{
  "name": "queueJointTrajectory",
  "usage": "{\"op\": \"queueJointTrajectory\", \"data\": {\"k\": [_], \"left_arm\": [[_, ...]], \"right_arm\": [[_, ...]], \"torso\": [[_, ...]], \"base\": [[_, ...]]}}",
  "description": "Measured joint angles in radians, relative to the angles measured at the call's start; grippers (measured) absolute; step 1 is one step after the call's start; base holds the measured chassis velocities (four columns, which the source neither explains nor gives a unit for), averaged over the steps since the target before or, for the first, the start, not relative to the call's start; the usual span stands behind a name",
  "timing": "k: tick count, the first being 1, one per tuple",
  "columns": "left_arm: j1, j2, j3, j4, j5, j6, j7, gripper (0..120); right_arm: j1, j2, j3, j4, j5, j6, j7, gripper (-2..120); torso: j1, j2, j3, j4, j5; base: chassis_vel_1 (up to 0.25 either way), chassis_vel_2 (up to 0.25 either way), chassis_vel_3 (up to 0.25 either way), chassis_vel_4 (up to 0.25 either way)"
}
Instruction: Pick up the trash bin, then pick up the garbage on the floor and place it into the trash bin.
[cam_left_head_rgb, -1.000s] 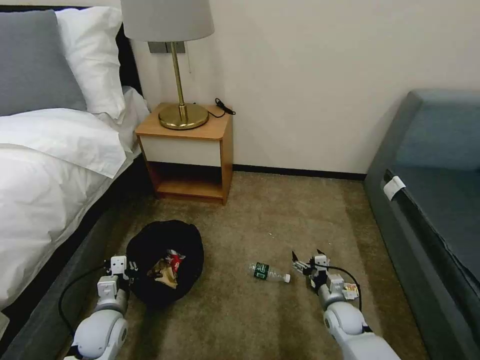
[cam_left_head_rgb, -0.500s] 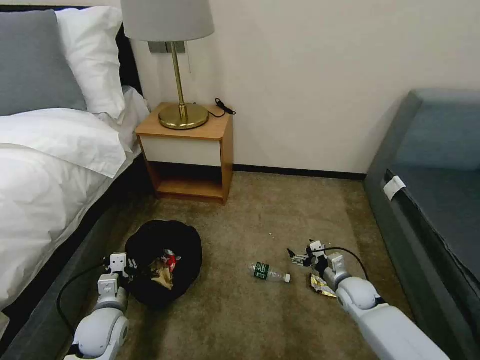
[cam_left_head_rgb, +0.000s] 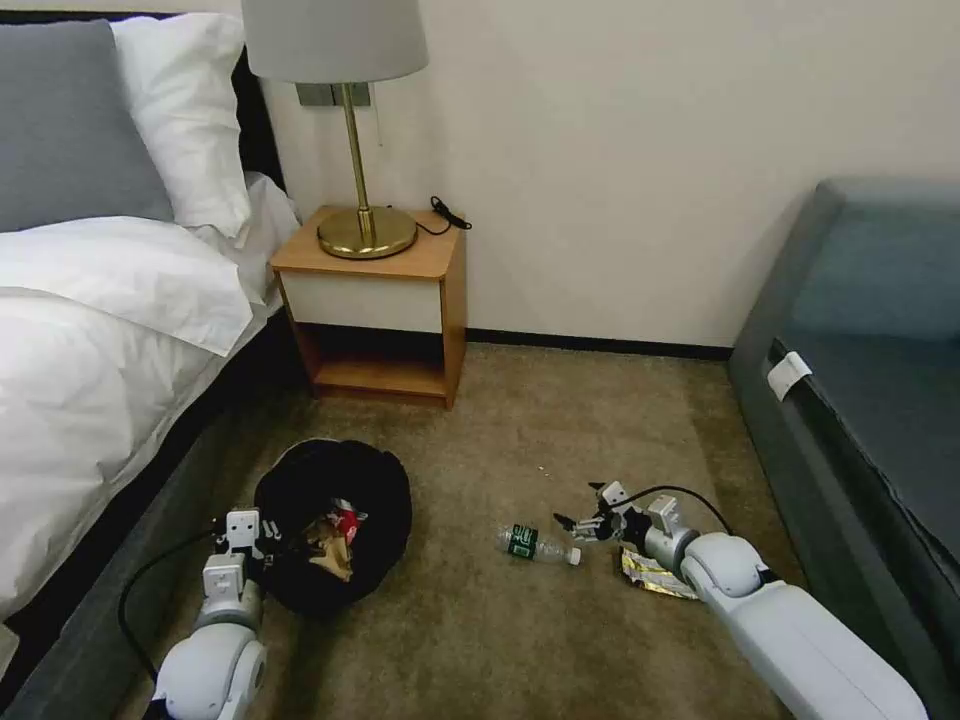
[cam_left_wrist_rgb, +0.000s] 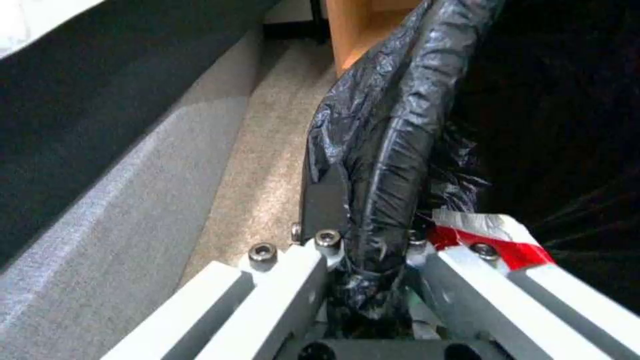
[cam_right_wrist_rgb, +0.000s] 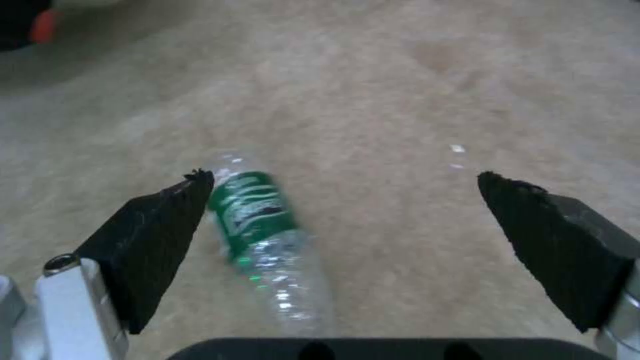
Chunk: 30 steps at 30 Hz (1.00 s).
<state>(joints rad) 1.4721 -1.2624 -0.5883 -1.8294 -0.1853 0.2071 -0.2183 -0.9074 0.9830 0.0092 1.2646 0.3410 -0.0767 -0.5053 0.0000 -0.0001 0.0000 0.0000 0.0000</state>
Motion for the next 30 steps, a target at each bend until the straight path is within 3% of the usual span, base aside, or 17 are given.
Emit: {"op": "queueJointTrajectory", "data": {"k": [13, 30], "left_arm": [[0.041, -0.037, -0.019, -0.028, 0.038, -0.011, 0.002, 0], [0.031, -0.028, -0.005, -0.025, 0.051, -0.007, 0.001, 0]], "right_arm": [[0.079, 0.085, -0.072, -0.138, -0.091, 0.031, -0.177, 100], [0.122, 0.220, -0.058, -0.294, -0.216, 0.106, -0.189, 100]], "torso": [[0.000, 0.000, 0.000, 0.0001, -0.0001], [0.000, 0.000, 0.000, 0.0000, -0.0001]], "base": [[0.000, 0.000, 0.000, 0.000], [0.000, 0.000, 0.000, 0.000]]}}
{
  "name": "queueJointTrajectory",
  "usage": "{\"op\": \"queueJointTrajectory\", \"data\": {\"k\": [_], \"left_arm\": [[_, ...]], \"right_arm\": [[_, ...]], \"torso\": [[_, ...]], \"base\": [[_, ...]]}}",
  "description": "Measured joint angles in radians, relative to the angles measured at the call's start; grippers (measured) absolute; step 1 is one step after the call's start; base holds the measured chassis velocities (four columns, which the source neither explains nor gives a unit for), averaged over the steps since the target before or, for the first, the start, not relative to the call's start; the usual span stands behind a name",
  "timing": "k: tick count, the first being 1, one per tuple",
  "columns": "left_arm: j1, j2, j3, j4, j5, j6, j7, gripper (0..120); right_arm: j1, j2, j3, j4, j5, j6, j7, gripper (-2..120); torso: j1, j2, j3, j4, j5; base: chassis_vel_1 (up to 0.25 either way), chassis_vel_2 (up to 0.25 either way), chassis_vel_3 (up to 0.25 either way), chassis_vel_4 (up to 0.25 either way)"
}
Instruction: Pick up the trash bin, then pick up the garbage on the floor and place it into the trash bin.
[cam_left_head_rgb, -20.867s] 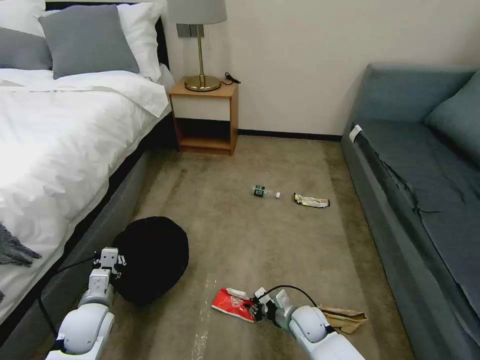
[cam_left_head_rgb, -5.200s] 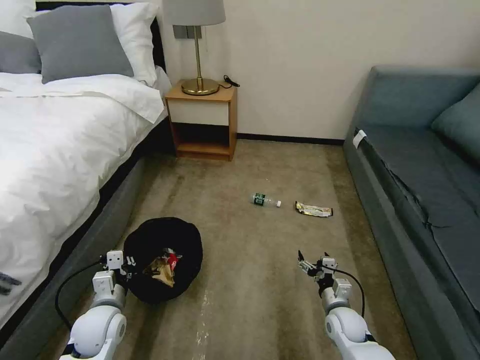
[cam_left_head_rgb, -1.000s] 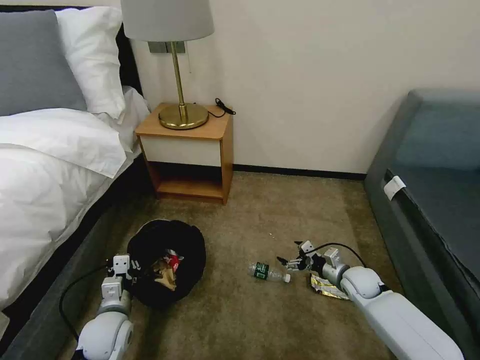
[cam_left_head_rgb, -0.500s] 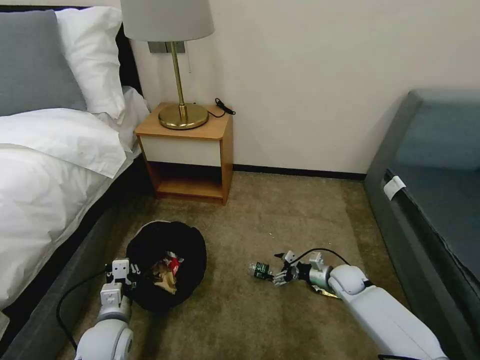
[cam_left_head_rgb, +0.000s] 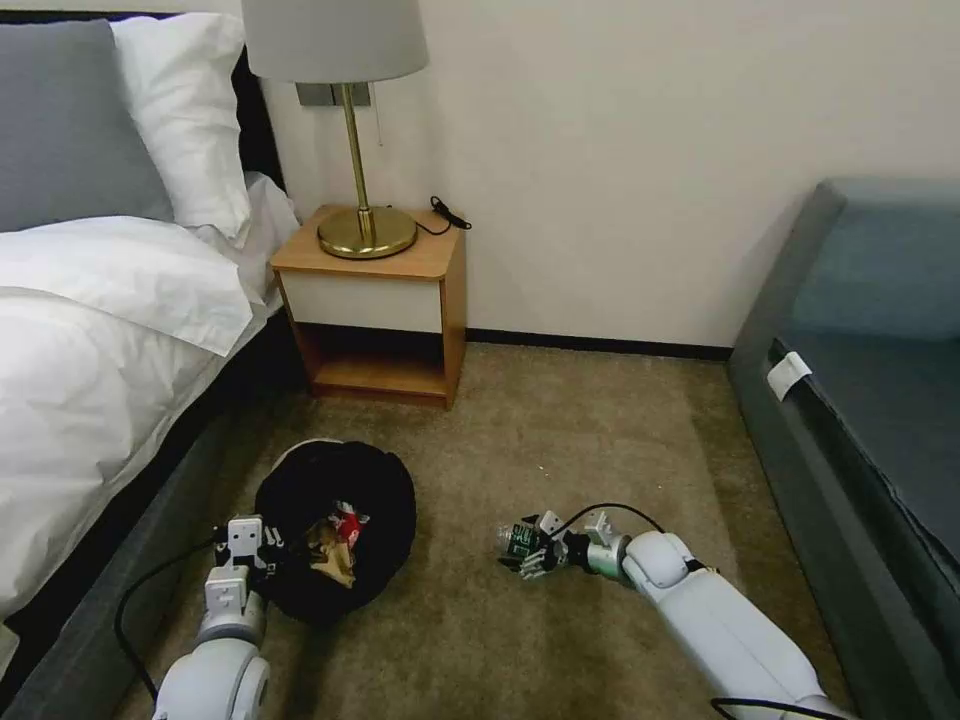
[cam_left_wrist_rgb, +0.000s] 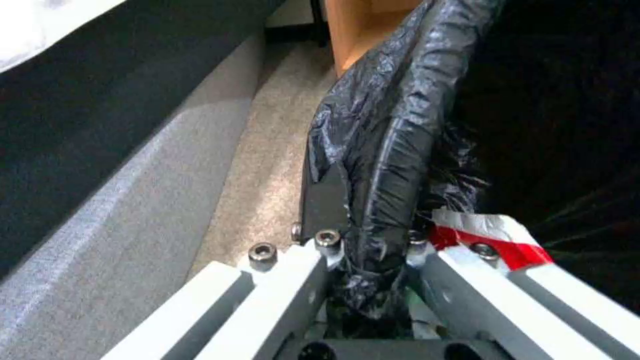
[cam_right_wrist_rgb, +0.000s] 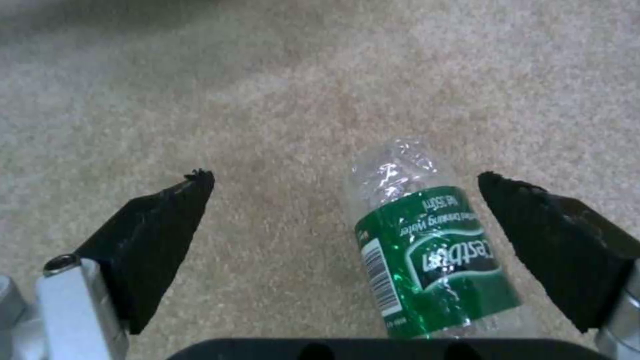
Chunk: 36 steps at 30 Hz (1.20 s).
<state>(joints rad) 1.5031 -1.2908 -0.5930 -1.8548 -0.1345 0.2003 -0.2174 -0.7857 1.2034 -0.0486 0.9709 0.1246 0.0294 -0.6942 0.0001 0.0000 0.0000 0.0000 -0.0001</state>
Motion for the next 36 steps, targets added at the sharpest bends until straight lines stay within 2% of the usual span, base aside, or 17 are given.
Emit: {"op": "queueJointTrajectory", "data": {"k": [16, 36], "left_arm": [[-0.011, 0.020, -0.010, 0.023, -0.018, 0.000, 0.000, 0], [-0.008, 0.010, -0.005, 0.022, -0.014, -0.001, 0.001, 0]], "right_arm": [[0.044, 0.052, -0.008, -0.079, -0.086, 0.030, 0.029, 100], [0.063, 0.044, 0.000, -0.122, -0.188, 0.028, 0.037, 100]], "torso": [[0.000, 0.000, 0.000, 0.0000, 0.0001], [0.000, 0.000, 0.000, 0.0000, 0.0002]], "base": [[0.000, 0.000, 0.000, 0.000], [0.000, 0.000, 0.000, 0.000]]}}
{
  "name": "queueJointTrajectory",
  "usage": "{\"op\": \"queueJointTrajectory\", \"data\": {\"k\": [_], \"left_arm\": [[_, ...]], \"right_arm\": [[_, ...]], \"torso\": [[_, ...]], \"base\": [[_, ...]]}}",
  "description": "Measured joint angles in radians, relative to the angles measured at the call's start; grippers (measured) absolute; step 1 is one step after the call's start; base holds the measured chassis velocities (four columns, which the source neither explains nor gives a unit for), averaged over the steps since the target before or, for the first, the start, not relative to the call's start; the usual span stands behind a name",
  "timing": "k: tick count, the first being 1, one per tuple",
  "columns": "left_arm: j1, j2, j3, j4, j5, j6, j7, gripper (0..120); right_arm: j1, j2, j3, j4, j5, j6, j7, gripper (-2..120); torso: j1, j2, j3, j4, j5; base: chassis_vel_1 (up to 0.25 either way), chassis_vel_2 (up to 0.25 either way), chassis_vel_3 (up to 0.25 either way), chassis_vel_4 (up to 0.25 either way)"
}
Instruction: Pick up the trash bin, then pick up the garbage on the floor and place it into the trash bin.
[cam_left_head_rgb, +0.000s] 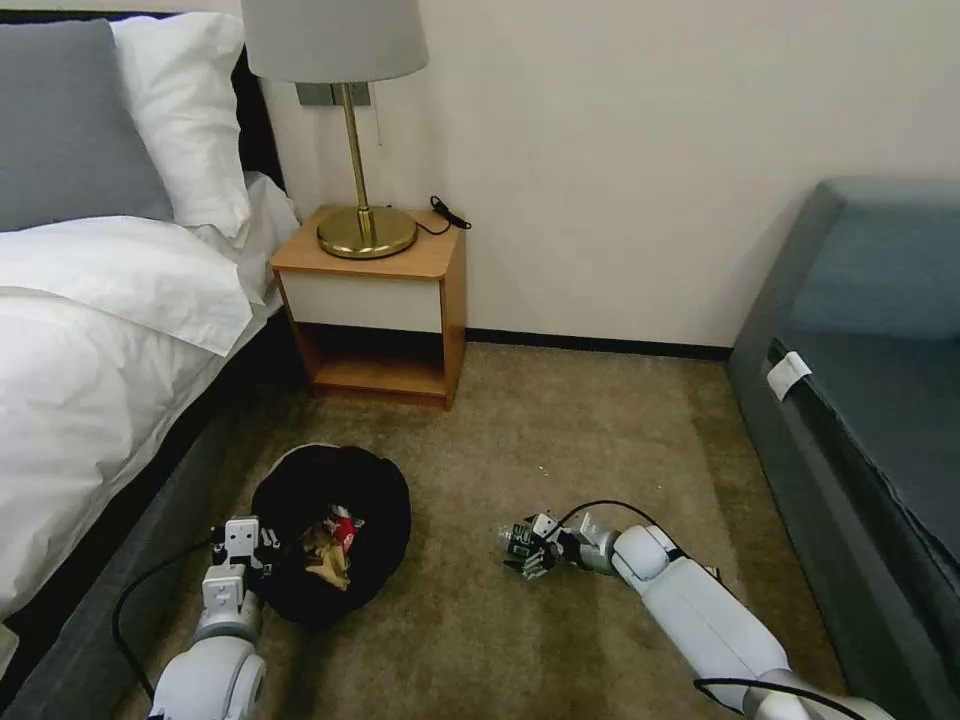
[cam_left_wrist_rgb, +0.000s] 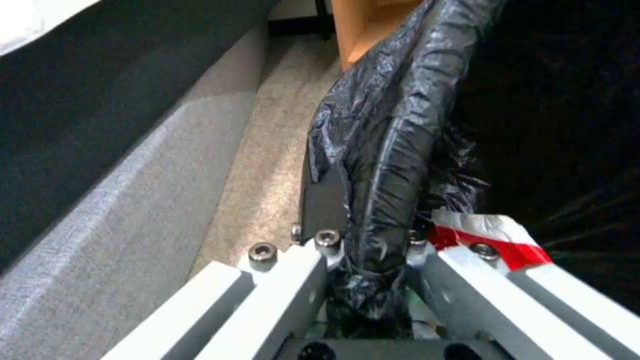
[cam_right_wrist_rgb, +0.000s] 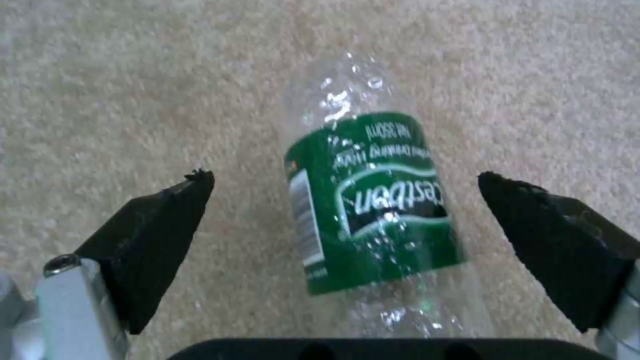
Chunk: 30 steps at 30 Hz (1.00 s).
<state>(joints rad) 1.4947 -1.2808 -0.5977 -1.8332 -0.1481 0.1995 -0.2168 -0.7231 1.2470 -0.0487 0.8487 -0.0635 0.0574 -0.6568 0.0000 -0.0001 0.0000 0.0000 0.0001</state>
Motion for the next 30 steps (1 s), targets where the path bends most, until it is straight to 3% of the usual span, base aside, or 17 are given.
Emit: {"op": "queueJointTrajectory", "data": {"k": [5, 8, 24, 30], "left_arm": [[-0.001, -0.005, 0.001, 0.000, 0.003, 0.000, 0.000, 0], [-0.002, -0.006, 0.002, 0.003, 0.003, -0.001, 0.000, 0], [-0.006, -0.008, 0.001, 0.014, -0.001, -0.005, 0.001, 0], [-0.006, -0.008, 0.000, 0.018, 0.008, -0.011, 0.001, 0]], "right_arm": [[0.007, 0.004, 0.003, -0.021, -0.018, 0.002, 0.000, 100], [0.010, 0.005, 0.004, -0.030, -0.027, 0.003, -0.001, 93], [0.010, 0.008, 0.014, -0.045, -0.048, 0.018, -0.009, 33], [0.006, 0.008, 0.025, -0.044, -0.050, 0.025, -0.010, 21]], "torso": [[0.000, 0.000, 0.000, 0.0000, 0.0000], [0.000, 0.000, 0.000, 0.0000, 0.0000], [0.000, 0.000, 0.000, 0.0000, 0.0000], [0.000, 0.000, 0.000, 0.0000, -0.0001]], "base": [[0.000, 0.000, 0.000, 0.000], [0.000, 0.000, 0.000, 0.000], [0.000, 0.000, 0.000, 0.000], [0.000, 0.000, 0.000, 0.000]]}}
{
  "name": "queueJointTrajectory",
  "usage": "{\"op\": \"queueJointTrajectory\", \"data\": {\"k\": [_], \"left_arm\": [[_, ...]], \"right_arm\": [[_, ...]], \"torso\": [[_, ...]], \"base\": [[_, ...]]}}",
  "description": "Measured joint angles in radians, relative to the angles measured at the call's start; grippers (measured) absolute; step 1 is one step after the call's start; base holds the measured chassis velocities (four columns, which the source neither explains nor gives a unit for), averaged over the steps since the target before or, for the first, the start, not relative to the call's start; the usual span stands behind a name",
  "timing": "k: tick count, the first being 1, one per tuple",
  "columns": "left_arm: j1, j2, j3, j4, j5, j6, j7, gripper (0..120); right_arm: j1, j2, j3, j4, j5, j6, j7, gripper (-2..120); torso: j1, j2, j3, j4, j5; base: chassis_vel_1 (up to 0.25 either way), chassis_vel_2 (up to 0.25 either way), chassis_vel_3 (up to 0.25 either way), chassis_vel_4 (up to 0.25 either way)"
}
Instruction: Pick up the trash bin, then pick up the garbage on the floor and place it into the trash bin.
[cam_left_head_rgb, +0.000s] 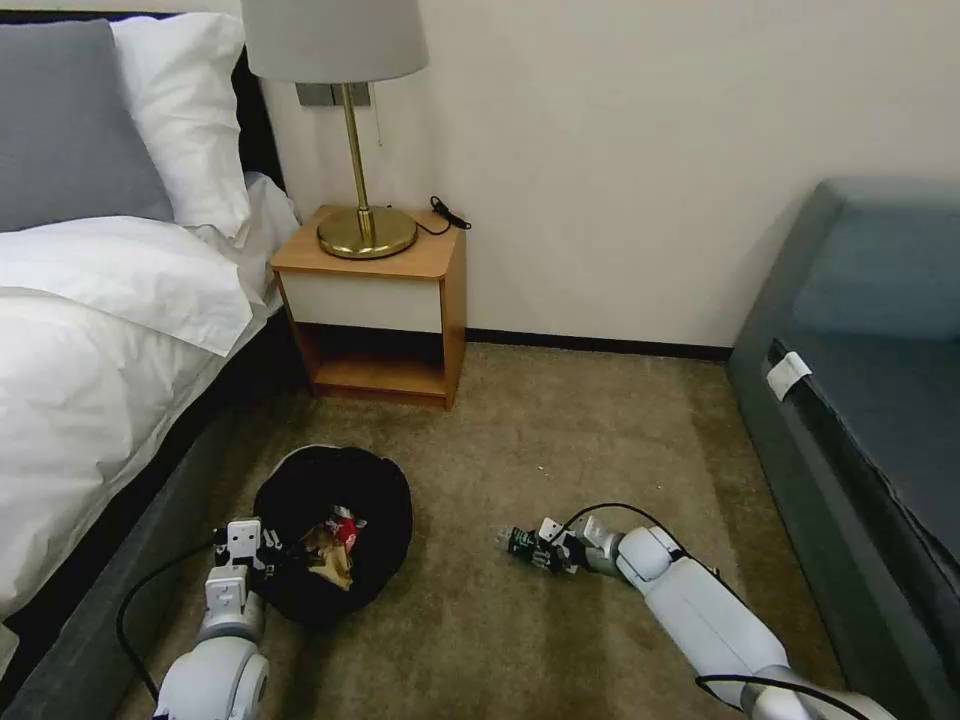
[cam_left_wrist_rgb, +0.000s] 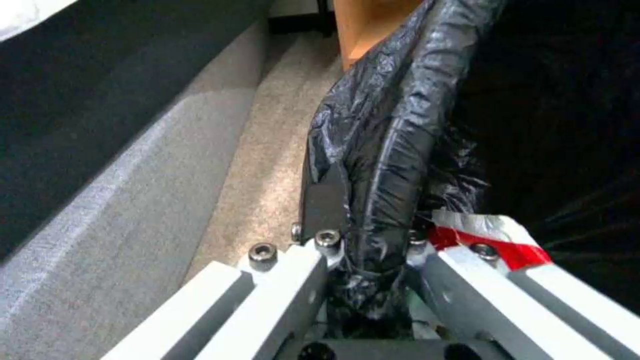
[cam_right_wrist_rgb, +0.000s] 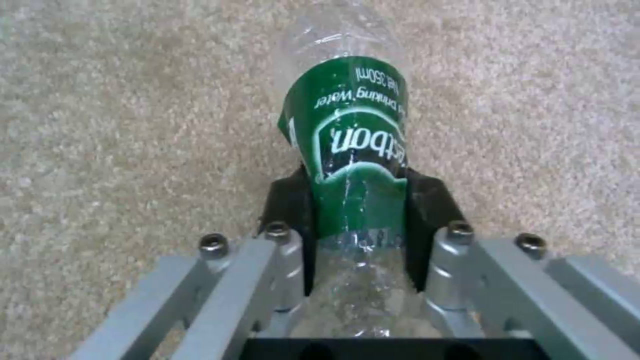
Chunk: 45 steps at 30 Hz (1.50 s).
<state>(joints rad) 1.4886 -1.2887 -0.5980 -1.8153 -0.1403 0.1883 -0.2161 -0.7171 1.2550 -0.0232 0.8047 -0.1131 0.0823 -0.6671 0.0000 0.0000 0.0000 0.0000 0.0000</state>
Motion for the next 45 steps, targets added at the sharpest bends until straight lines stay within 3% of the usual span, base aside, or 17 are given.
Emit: {"op": "queueJointTrajectory", "data": {"k": [21, 24, 32, 39, 45], "left_arm": [[0.017, -0.008, -0.001, -0.004, 0.023, -0.021, -0.022, 0], [0.020, -0.009, 0.000, -0.010, 0.027, -0.021, -0.023, 0], [0.025, -0.010, 0.003, -0.015, 0.031, -0.022, -0.027, 0], [0.027, -0.020, 0.014, -0.018, 0.036, -0.027, -0.028, 0], [0.026, -0.034, 0.024, -0.019, 0.043, -0.027, -0.029, 0]], "right_arm": [[0.050, 0.010, 0.165, 0.050, 0.003, 0.056, 0.014, 18], [0.059, 0.013, 0.180, 0.084, 0.068, 0.115, 0.077, 18], [0.034, 0.013, 0.171, 0.195, 0.138, 0.150, 0.170, 18], [-0.034, 0.011, 0.095, 0.385, 0.217, 0.177, 0.261, 18], [-0.062, 0.047, 0.038, 0.450, 0.255, 0.238, 0.298, 18]], "torso": [[0.000, 0.000, 0.000, 0.0000, 0.0000], [0.000, 0.000, 0.000, 0.0000, 0.0001], [0.000, 0.000, 0.000, 0.0000, 0.0000], [0.000, 0.000, 0.000, -0.0001, 0.0000], [0.000, 0.000, 0.000, 0.0000, -0.0003]], "base": [[0.000, 0.000, 0.000, 0.000], [0.000, 0.000, 0.000, 0.000], [0.000, 0.000, 0.000, 0.000], [0.000, 0.000, 0.000, 0.000], [0.000, 0.000, 0.000, 0.000]]}}
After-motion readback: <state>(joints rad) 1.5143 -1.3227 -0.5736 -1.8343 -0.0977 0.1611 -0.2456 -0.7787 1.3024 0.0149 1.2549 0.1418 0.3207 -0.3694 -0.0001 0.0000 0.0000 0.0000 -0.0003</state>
